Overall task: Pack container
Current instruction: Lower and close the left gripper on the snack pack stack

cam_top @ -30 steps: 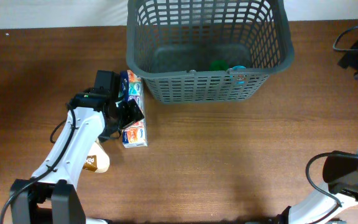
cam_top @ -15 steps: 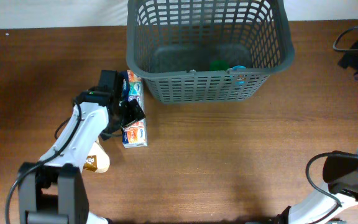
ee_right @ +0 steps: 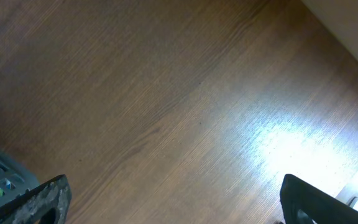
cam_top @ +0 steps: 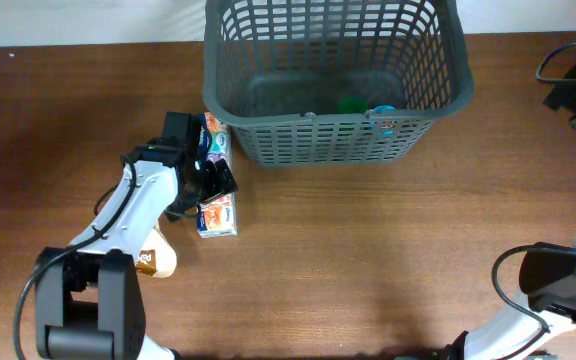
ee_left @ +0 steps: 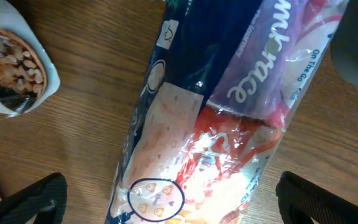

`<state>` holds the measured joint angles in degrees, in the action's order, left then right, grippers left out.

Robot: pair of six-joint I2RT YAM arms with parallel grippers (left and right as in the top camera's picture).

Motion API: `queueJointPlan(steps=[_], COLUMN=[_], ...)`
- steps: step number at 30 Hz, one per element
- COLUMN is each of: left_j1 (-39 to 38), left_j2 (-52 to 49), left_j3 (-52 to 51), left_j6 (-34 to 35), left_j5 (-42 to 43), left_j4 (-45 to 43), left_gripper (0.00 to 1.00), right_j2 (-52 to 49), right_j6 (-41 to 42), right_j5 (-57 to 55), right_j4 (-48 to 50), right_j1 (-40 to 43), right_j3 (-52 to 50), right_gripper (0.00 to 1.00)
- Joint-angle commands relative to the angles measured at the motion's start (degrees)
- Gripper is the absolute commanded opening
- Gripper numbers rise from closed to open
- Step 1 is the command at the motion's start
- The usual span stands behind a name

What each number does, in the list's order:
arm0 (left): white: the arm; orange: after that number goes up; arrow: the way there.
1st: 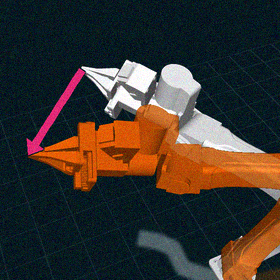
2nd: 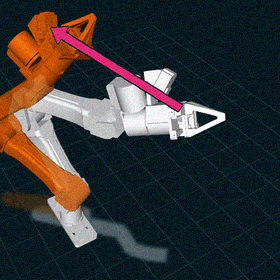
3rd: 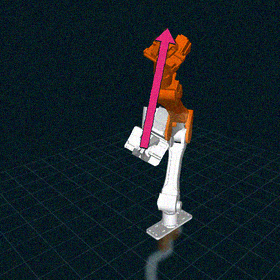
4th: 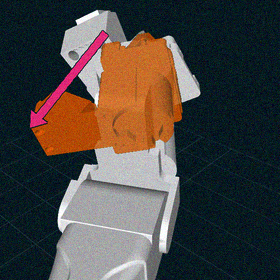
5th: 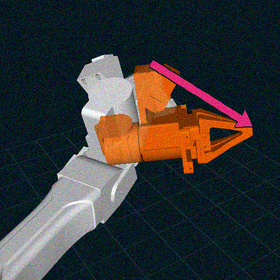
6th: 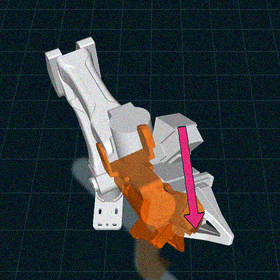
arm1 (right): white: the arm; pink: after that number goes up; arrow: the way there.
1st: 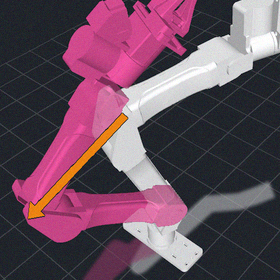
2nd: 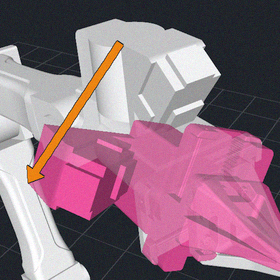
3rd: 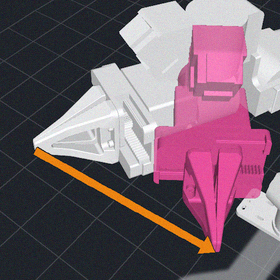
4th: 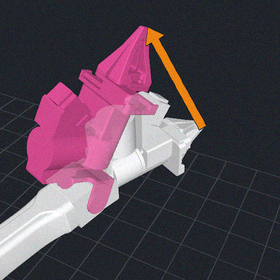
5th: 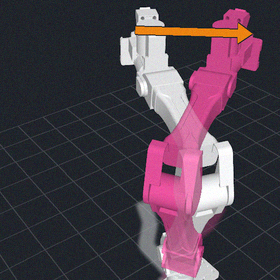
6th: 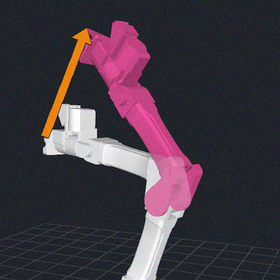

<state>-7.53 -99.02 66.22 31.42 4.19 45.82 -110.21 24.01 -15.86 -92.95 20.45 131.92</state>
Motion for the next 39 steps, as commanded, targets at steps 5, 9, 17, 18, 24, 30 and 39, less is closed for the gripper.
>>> queueJointPlan(steps=[5, 9, 17, 18, 24, 30, 39], left_j1=[0.1, 0.1, 0.1, 0.1, 0.1, 0.1, 0.1], left_j2=[-1.7, -2.6, -5.7, -6.1, -6.8, -6.8, -7.1], left_j3=[-0.5, -0.5, -0.5, -0.5, -0.5, -0.5, -0.5], left_j6=[-1.4, -1.6, -1.6, -2.0, -2.8, -2.8, -2.9], left_j5=[1.0, 1.0, 1.0, 1.0, 1.0, 1.0, 1.0], left_j4=[-0.4, -1.0, -1.7, -1.9, -1.9, -2.2, -2.3], left_gripper=[1.00, 1.00, 1.00, 1.00, 1.00, 0.93, 0.93], right_j2=[0.1, 0.1, 0.1, 0.1, 0.1, 0.1, 0.1], right_j6=[0.5, 0.5, 0.5, 0.5, 0.5, 0.5, 0.5], right_j5=[-1.3, -1.3, -1.3, -1.3, -1.3, -1.3, -1.3], right_j4=[0.2, 0.2, 0.2, 0.2, 0.2, 0.2, 0.2], right_j1=[0.3, 0.3, 0.3, 0.3, 0.3, 0.3, 0.3], right_j3=[-0.4, -0.4, -0.4, -0.4, -0.4, -0.4, -0.4], right_gripper=[0.99, 0.99, 0.99, 0.99, 0.99, 0.99, 0.99])
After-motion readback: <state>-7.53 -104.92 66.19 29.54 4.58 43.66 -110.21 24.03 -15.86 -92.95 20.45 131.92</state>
